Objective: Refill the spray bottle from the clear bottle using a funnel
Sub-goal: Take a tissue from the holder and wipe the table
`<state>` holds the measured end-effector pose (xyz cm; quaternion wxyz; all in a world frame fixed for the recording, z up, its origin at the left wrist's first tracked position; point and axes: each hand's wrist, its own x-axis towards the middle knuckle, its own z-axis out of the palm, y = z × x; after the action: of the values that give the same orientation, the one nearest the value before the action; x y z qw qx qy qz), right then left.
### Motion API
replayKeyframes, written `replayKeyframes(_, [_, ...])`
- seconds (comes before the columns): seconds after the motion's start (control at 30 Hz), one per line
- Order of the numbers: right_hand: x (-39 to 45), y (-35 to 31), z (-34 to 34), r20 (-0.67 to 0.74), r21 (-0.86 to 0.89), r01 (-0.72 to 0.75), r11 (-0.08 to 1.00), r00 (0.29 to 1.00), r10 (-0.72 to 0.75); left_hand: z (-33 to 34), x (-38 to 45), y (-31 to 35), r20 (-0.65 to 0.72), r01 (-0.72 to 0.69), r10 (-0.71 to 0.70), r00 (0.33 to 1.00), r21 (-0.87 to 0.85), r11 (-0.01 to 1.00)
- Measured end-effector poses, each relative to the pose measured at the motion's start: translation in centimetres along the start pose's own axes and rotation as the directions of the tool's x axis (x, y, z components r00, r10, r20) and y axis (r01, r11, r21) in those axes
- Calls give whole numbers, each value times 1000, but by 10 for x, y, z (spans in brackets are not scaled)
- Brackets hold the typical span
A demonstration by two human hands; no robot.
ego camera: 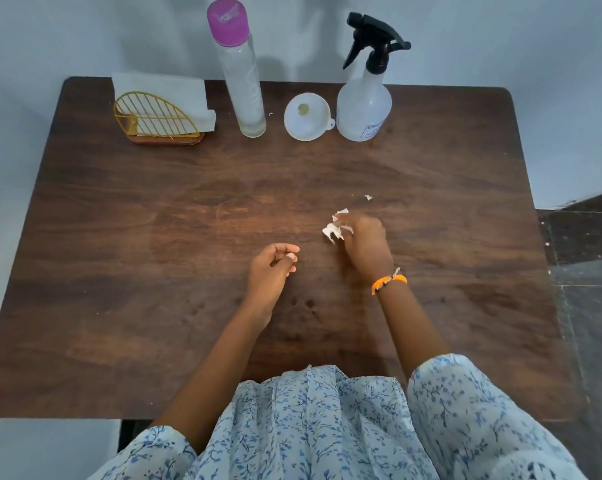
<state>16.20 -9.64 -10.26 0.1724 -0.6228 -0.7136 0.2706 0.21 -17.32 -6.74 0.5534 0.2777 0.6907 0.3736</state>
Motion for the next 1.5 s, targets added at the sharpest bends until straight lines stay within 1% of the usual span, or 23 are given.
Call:
replayKeyframes(0.13, [33,2,-24,-97,260,-139,956,981,169,3,5,0,-1,14,-14,1000,12,1000])
replayKeyframes(0.17, [41,2,-29,-132,325,-200,924,958,254,4,6,0,2,16,-16,1000,12,1000])
replayKeyframes(0.23, [54,4,-41,-218,417,-294,860,886,409,5,8,0,8,24,-24,1000,10,1000])
replayKeyframes(0.27, [59,7,-45,-254,424,-318,848,857,448,6,8,0,10,27,-28,1000,11,1000])
replayKeyframes(0.3, [62,12,-47,-292,396,-321,860,844,450,6,9,0,13,30,-30,999,13,999])
replayKeyframes(0.37, [63,22,-44,-345,294,-324,899,842,416,8,9,-1,17,34,-34,999,24,999])
replayKeyframes(0.43, [59,28,-35,-350,219,-304,927,862,366,10,11,-1,21,36,-37,999,39,999])
replayKeyframes(0.53, [47,26,-16,-343,41,-205,978,916,207,11,15,1,28,36,-38,999,49,998])
replayKeyframes(0.7, [25,3,7,-239,-157,-143,977,965,103,20,21,7,47,15,-17,999,49,999])
replayKeyframes(0.83, [7,-10,17,-108,-183,93,979,988,-114,27,29,13,52,0,-3,999,49,999])
replayKeyframes(0.87, [8,-9,13,-64,-155,127,980,988,-139,27,31,14,47,-5,2,999,50,999])
replayKeyframes(0.9, [11,-10,5,-45,-70,99,993,994,-103,28,31,15,43,-11,9,999,46,999])
replayKeyframes(0.93, [18,-12,-7,-29,60,1,998,1000,0,28,32,16,35,-18,16,999,38,999])
replayKeyframes(1.0, [40,-10,-31,-23,320,-227,920,969,247,27,34,16,19,-21,21,1000,23,1000])
replayKeyframes(1.03, [52,-8,-40,-74,395,-283,874,938,338,26,35,15,14,-20,20,1000,21,1000])
replayKeyframes(1.1, [72,3,-48,-180,428,-355,831,868,463,25,36,15,3,-21,21,1000,22,1000])
replayKeyframes(1.17, [85,14,-42,-254,319,-412,854,831,495,23,36,15,-14,-22,22,1000,30,999])
replayKeyframes(1.2, [87,16,-36,-276,227,-414,882,841,466,22,36,15,-19,-21,22,1000,31,999])
replayKeyframes(1.27, [87,10,-23,-272,37,-321,946,908,319,20,36,15,-28,-21,21,999,29,999])
replayKeyframes(1.33, [77,-4,-6,-175,-114,-155,981,976,133,18,37,14,-40,-20,21,999,25,999])
replayKeyframes(1.37, [68,-11,3,-106,-169,-56,984,994,39,17,37,14,-45,-20,21,999,21,1000])
replayKeyframes(1.43, [45,-22,17,3,-247,129,960,991,-133,16,36,13,-52,-22,23,998,17,1000])
replayKeyframes(1.5, [22,-21,21,65,-242,258,935,966,-250,15,33,12,-54,-21,22,998,19,1000])
